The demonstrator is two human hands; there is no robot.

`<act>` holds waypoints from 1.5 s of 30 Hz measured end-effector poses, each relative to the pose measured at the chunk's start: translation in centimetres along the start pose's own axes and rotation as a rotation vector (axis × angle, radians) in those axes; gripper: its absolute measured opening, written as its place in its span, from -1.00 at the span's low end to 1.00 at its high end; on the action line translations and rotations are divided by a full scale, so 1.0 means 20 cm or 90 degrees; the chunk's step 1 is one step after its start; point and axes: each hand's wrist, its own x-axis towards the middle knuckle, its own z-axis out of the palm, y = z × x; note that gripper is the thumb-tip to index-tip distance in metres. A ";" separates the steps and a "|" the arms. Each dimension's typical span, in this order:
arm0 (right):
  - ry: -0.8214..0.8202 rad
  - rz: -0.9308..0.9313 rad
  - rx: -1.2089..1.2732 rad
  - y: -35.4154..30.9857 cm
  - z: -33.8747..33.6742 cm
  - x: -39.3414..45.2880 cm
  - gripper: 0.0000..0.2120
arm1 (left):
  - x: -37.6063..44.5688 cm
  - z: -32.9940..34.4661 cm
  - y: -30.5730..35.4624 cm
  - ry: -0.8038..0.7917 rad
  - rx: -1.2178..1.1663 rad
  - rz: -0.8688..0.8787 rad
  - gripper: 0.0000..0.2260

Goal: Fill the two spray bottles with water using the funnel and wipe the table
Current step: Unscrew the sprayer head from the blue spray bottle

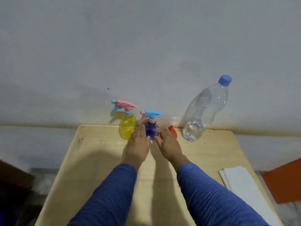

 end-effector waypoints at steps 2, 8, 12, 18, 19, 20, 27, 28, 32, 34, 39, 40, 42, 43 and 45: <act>0.014 -0.003 0.042 0.05 0.03 0.08 -0.49 | 0.07 0.12 -0.07 0.034 -0.049 0.008 -0.63; 0.032 -0.004 0.165 0.12 0.14 0.18 -0.51 | 0.08 0.21 -0.02 0.065 -0.096 -0.062 -0.51; 0.064 0.006 0.236 0.16 0.21 0.22 -0.49 | 0.11 0.32 -0.05 0.113 -0.182 -0.103 -0.49; 0.078 0.041 0.288 0.19 0.27 0.23 -0.51 | 0.11 0.32 0.04 0.182 -0.302 -0.213 -0.57; 0.085 0.044 0.287 0.19 0.27 0.23 -0.51 | 0.11 0.33 0.04 0.194 -0.301 -0.216 -0.56; 0.092 0.044 0.287 0.19 0.26 0.22 -0.52 | 0.11 0.33 0.05 0.200 -0.301 -0.212 -0.56; 0.158 0.044 0.305 0.13 0.18 0.05 -0.55 | -0.01 0.25 0.09 0.179 -0.365 -0.155 -0.51; 0.174 0.033 0.289 0.12 0.17 0.00 -0.56 | -0.06 0.24 0.09 0.171 -0.377 -0.151 -0.51; 0.184 0.041 0.297 0.05 0.18 -0.26 -0.57 | -0.31 0.21 0.07 0.164 -0.360 -0.143 -0.54; 0.190 0.059 0.298 0.03 0.21 -0.42 -0.56 | -0.45 0.20 0.04 0.149 -0.364 -0.123 -0.55; 0.218 0.123 0.311 -0.04 0.28 -0.75 -0.55 | -0.74 0.21 0.00 0.124 -0.346 -0.082 -0.54; 0.227 0.127 0.306 -0.05 0.29 -0.80 -0.55 | -0.78 0.22 0.00 0.119 -0.346 -0.090 -0.55; 0.235 0.119 0.302 -0.07 0.29 -0.88 -0.55 | -0.86 0.22 0.00 0.103 -0.334 -0.115 -0.54; 0.239 0.113 0.304 -0.07 0.30 -0.91 -0.54 | -0.89 0.22 0.00 0.090 -0.333 -0.127 -0.54; 0.240 0.114 0.301 -0.06 0.31 -0.95 -0.53 | -0.93 0.22 0.01 0.058 -0.336 -0.136 -0.53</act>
